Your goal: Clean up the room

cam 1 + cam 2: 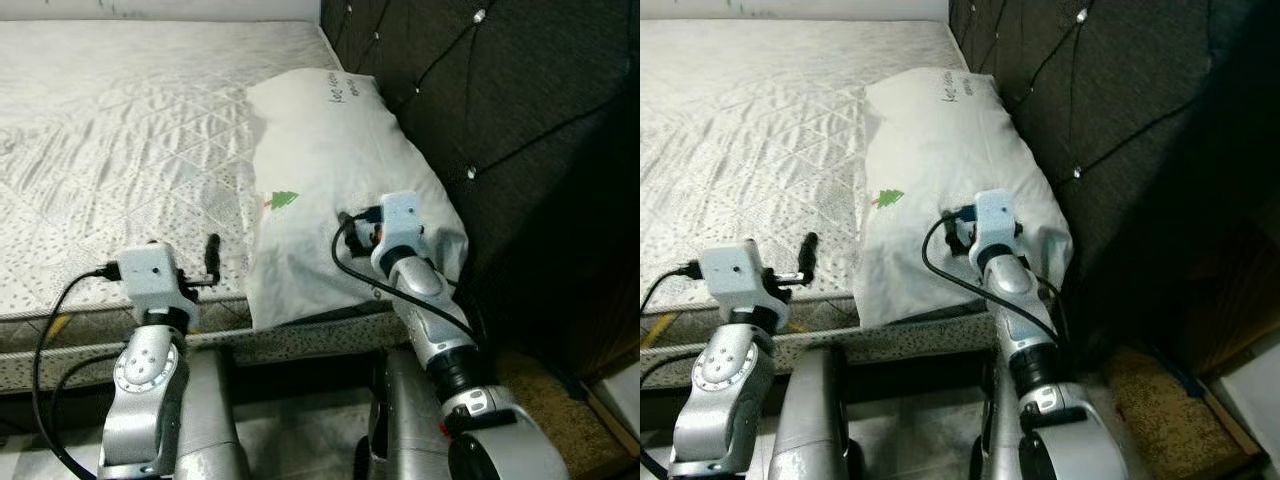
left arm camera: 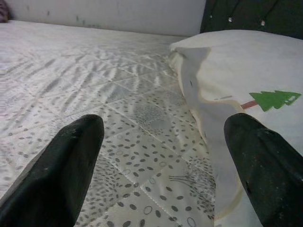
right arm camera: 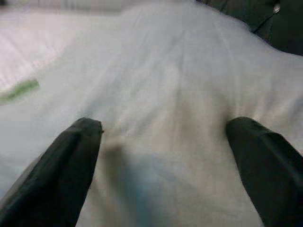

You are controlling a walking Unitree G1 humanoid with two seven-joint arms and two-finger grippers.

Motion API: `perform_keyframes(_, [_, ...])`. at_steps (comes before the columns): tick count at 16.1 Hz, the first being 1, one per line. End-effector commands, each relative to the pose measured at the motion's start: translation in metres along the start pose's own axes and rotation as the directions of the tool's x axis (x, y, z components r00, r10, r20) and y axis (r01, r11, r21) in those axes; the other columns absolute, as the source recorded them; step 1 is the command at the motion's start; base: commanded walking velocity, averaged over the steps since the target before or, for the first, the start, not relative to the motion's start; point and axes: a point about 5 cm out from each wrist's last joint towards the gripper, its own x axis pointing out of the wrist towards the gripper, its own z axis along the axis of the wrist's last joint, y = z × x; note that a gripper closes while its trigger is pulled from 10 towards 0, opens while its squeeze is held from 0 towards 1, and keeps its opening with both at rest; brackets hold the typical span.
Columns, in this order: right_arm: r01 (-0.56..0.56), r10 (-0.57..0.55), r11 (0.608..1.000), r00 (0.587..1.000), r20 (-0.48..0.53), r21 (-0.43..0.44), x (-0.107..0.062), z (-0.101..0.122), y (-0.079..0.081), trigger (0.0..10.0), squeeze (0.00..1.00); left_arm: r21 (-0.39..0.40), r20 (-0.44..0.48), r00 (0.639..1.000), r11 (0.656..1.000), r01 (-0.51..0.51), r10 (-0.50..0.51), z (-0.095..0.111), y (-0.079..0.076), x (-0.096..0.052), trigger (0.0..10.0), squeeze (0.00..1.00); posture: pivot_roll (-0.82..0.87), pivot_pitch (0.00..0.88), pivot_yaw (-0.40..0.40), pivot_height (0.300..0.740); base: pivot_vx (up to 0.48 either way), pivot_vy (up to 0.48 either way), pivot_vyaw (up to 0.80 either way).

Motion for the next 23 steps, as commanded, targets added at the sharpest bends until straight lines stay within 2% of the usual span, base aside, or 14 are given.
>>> perform_keyframes(1, [-0.002, 0.000, 1.000, 0.997, 0.075, 0.028, -0.006, 0.011, -0.011, 10.0, 1.00, 0.016, 0.019, 0.999, 0.999, -0.046, 0.045, 0.004, 0.004, 0.000, 10.0, 0.00, 0.04, 0.027, -0.019, 0.493, 0.000, 0.000, 0.00])
perform_keyframes(3, [-0.014, 0.010, 0.999, 0.993, 0.114, 0.032, -0.020, 0.010, -0.021, 10.0, 1.00, 0.056, 0.028, 0.998, 0.997, -0.062, 0.061, 0.005, 0.006, 0.000, 10.0, 0.00, 0.04, 0.029, -0.016, 0.493, 0.000, 0.000, 0.00])
perform_keyframes(4, [-0.018, 0.015, 0.999, 0.994, 0.112, 0.031, -0.028, 0.006, -0.022, 10.0, 0.95, 0.041, 0.020, 0.998, 0.997, -0.061, 0.060, 0.003, 0.006, 0.001, 10.0, 0.00, 0.03, 0.028, -0.017, 0.493, 0.000, 0.000, 0.00])
perform_keyframes(5, [-0.026, 0.022, 0.999, 0.994, 0.107, 0.031, -0.031, 0.004, -0.021, 10.0, 0.00, 0.039, 0.019, 0.998, 0.997, -0.059, 0.059, 0.003, 0.005, 0.002, 10.0, 0.00, 0.03, 0.028, -0.017, 0.493, 0.000, 0.000, 0.00])
perform_keyframes(7, [-0.056, 0.048, 0.997, 0.989, 0.141, 0.055, -0.036, 0.006, -0.015, 10.0, 0.00, 0.037, 0.020, 0.998, 0.998, -0.054, 0.054, 0.003, 0.003, 0.004, 10.0, 0.00, 0.03, 0.021, -0.015, 0.493, 0.000, 0.000, 0.00])
perform_keyframes(10, [-0.065, 0.054, 0.997, 0.981, 0.186, 0.052, -0.034, 0.016, -0.010, 10.0, 0.00, 0.037, 0.023, 0.999, 0.998, -0.048, 0.048, 0.004, 0.002, 0.005, 10.0, 0.00, 0.03, 0.017, -0.009, 0.518, 0.000, 0.000, 0.00])
perform_keyframes(23, [-0.030, 0.019, 0.998, 0.979, 0.204, 0.052, -0.029, 0.027, -0.016, 10.0, 0.00, 0.043, 0.018, 1.000, 0.999, -0.018, 0.018, 0.002, -0.003, 0.007, 10.0, 0.00, 0.02, 0.006, -0.008, 0.693, 0.000, 0.000, 0.00])
